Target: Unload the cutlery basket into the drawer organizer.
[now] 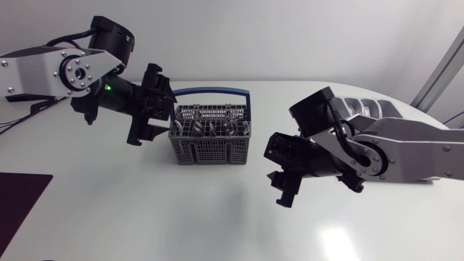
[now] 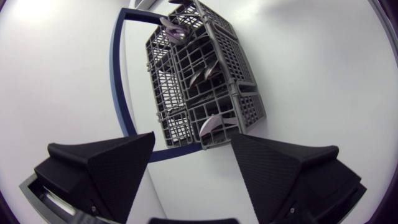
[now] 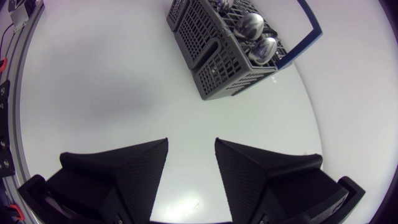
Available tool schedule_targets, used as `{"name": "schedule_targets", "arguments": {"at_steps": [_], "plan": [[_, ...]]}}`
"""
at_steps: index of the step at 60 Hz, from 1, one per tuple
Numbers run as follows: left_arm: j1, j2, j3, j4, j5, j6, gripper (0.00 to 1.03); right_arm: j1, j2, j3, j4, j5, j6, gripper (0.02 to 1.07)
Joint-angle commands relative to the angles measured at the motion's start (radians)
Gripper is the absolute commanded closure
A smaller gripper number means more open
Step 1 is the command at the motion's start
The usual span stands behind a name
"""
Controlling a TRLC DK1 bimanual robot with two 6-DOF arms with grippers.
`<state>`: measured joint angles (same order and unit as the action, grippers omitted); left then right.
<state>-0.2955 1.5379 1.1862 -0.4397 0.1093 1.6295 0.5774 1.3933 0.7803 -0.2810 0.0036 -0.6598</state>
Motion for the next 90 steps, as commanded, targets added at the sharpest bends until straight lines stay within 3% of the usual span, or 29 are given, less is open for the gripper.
{"name": "schedule_targets", "arguments": {"at_steps": [1, 13, 18, 27, 33, 41, 46, 74, 86, 90], "plan": [[0.007, 0.036, 0.055, -0.022, -0.002, 0.069, 0.23, 0.021, 0.018, 0.025, 0.008, 0.004, 0.031, 0.50], [0.004, 0.088, 0.102, -0.057, -0.008, 0.116, 0.27, 0.045, 0.027, 0.036, 0.017, 0.006, 0.040, 0.50], [0.004, 0.105, 0.115, -0.070, -0.013, 0.135, 0.35, 0.045, 0.032, 0.042, 0.017, 0.006, 0.040, 0.50], [0.004, 0.130, 0.119, -0.070, -0.013, 0.153, 0.37, 0.049, 0.046, 0.051, 0.017, 0.006, 0.037, 0.50], [0.004, 0.148, 0.127, -0.070, -0.016, 0.168, 0.44, 0.055, 0.055, 0.054, 0.020, 0.006, 0.037, 0.50], [0.002, 0.168, 0.133, -0.070, -0.016, 0.176, 0.44, 0.061, 0.059, 0.054, 0.026, 0.006, 0.039, 0.50], [-0.001, 0.182, 0.133, -0.070, -0.014, 0.185, 0.53, 0.061, 0.061, 0.054, 0.031, 0.004, 0.039, 0.50], [0.002, 0.206, 0.130, -0.062, 0.006, 0.202, 0.79, 0.104, 0.087, 0.050, 0.055, 0.004, 0.063, 0.50], [0.007, 0.212, 0.133, -0.060, 0.007, 0.202, 0.79, 0.107, 0.084, 0.047, 0.057, 0.004, 0.063, 0.50], [0.009, 0.217, 0.136, -0.059, 0.007, 0.202, 0.83, 0.108, 0.082, 0.045, 0.057, 0.004, 0.065, 0.50]]}}
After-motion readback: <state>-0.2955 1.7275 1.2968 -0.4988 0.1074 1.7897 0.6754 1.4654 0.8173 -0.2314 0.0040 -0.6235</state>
